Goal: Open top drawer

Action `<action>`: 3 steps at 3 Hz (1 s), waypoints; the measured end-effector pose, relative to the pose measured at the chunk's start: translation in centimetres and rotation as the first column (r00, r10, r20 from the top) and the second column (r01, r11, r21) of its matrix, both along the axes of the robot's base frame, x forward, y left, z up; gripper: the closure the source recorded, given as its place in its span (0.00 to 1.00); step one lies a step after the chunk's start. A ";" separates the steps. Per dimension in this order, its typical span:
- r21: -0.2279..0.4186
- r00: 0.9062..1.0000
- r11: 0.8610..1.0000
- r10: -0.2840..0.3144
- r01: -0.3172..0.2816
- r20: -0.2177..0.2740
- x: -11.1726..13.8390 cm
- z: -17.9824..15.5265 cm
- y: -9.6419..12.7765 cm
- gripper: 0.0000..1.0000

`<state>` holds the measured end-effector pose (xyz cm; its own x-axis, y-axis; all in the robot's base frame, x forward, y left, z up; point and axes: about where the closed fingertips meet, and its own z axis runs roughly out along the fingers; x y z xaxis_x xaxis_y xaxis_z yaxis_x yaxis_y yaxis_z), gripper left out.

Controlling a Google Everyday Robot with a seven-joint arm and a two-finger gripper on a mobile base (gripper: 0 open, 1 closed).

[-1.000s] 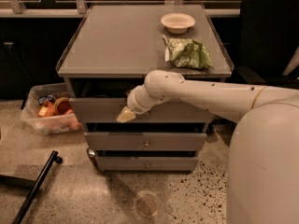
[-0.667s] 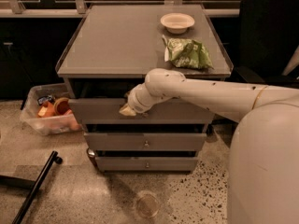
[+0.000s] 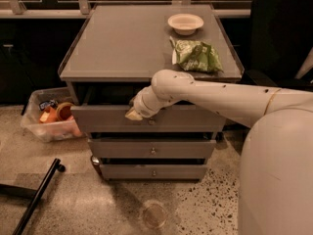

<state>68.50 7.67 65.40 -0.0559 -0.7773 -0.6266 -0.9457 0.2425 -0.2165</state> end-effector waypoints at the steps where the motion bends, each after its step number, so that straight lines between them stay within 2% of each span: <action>1: 0.005 1.000 1.000 -0.005 0.005 -0.018 -1.2 -0.5 -0.5 1.00; 2: 0.005 1.000 1.000 -0.005 0.005 -0.018 -1.3 -0.2 -0.6 0.86; 3: 0.010 0.999 1.000 -0.006 0.006 -0.035 -2.3 -0.5 -0.8 0.67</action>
Offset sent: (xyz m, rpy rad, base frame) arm -0.1032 -0.0309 -0.0286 0.0403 0.1275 -0.0277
